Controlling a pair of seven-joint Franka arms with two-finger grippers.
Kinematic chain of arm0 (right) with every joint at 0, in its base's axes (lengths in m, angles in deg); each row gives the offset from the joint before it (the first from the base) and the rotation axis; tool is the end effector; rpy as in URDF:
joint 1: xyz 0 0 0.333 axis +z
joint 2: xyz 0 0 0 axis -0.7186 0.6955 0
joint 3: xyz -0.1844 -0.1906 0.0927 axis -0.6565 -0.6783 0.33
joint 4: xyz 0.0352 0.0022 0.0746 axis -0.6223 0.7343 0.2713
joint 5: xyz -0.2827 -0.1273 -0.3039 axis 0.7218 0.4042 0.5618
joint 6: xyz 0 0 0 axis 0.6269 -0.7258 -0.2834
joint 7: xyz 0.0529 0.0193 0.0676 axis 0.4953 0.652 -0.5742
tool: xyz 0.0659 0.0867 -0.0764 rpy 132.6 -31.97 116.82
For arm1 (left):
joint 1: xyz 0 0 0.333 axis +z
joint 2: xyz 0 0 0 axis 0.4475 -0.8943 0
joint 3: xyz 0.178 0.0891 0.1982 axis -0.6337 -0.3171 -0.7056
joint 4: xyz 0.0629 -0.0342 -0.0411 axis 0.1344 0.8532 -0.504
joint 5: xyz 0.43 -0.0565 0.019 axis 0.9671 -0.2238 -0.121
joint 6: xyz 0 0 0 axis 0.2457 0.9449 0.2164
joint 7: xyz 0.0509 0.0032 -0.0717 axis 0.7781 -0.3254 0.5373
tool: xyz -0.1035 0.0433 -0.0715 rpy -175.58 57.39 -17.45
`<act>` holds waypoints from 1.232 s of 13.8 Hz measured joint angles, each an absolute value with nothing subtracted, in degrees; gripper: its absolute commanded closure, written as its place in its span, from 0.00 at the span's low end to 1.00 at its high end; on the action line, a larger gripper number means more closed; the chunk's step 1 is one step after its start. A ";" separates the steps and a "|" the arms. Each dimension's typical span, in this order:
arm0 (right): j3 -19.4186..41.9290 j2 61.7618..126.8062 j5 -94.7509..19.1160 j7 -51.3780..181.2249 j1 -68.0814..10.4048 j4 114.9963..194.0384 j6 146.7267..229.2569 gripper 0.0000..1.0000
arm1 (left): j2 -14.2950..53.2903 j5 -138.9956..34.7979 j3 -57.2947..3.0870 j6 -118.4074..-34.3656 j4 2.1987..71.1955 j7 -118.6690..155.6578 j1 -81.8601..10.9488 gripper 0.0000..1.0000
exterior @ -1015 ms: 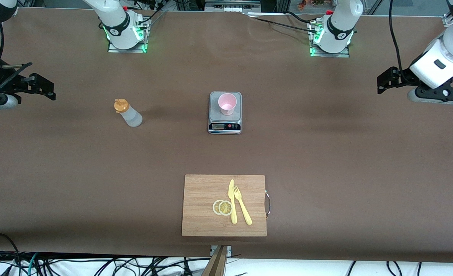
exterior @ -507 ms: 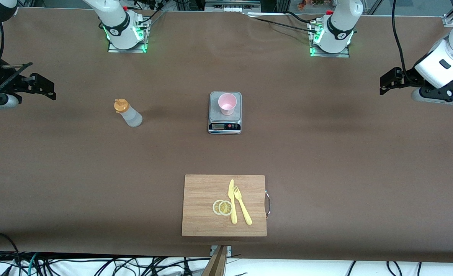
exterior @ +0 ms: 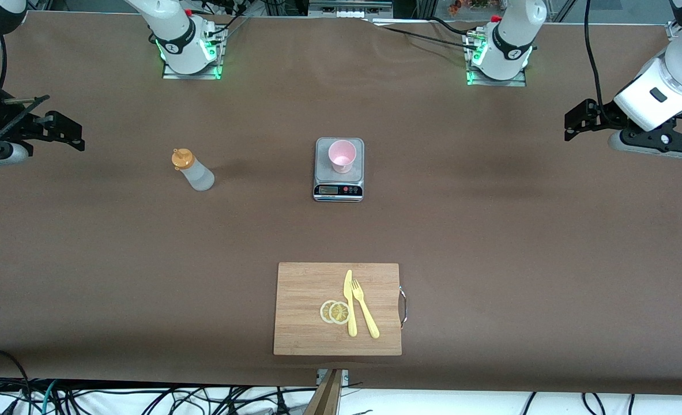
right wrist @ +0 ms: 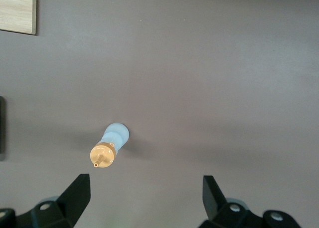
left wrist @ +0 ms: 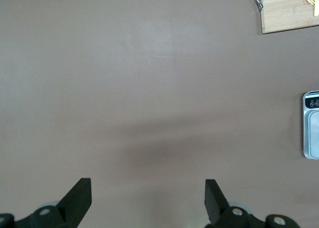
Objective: Add sauce to pink cup with both arms
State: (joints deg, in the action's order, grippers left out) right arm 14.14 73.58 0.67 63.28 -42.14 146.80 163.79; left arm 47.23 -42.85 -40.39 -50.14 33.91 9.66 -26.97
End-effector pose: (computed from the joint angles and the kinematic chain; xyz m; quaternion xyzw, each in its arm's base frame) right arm 0.6086 0.0099 0.5259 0.9972 0.0696 -0.0245 0.0135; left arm 0.5797 -0.0541 0.5257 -0.9971 0.0673 0.0348 0.0047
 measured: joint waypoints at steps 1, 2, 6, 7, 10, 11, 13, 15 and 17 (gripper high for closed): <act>14.14 73.66 0.67 63.28 -42.14 146.80 163.79 0.00 | 47.23 -42.86 -39.99 -50.14 33.89 9.63 -26.97 0.00; 14.14 73.75 0.67 63.28 -42.13 146.80 163.79 0.00 | 47.23 -42.86 -39.37 -50.14 33.82 9.62 -27.00 0.00; 14.17 73.91 0.67 63.28 -42.08 146.80 163.82 0.00 | 47.23 -42.86 -38.44 -50.14 33.70 9.62 -27.09 0.00; 14.17 73.91 0.67 63.28 -42.08 146.80 163.82 0.00 | 47.23 -42.86 -38.46 -50.14 33.70 9.62 -27.08 0.00; 14.18 73.91 0.67 63.28 -42.04 146.80 163.82 0.00 | 47.23 -42.86 -38.47 -50.14 33.70 9.62 -27.06 0.00; 14.18 73.91 0.67 63.28 -42.04 146.80 163.84 0.00 | 47.23 -42.86 -38.48 -50.14 33.70 9.62 -27.05 0.00; 14.18 73.92 0.67 63.28 -42.04 146.80 163.88 0.00 | 47.23 -42.86 -38.49 -50.14 33.70 9.62 -27.04 0.00; 14.18 73.98 0.67 63.28 -42.05 146.80 164.00 0.00 | 47.23 -42.86 -38.50 -50.14 33.70 9.62 -26.94 0.00; 14.18 74.04 0.67 63.28 -42.05 146.80 164.26 0.00 | 47.23 -42.86 -38.52 -50.14 33.70 9.62 -26.91 0.00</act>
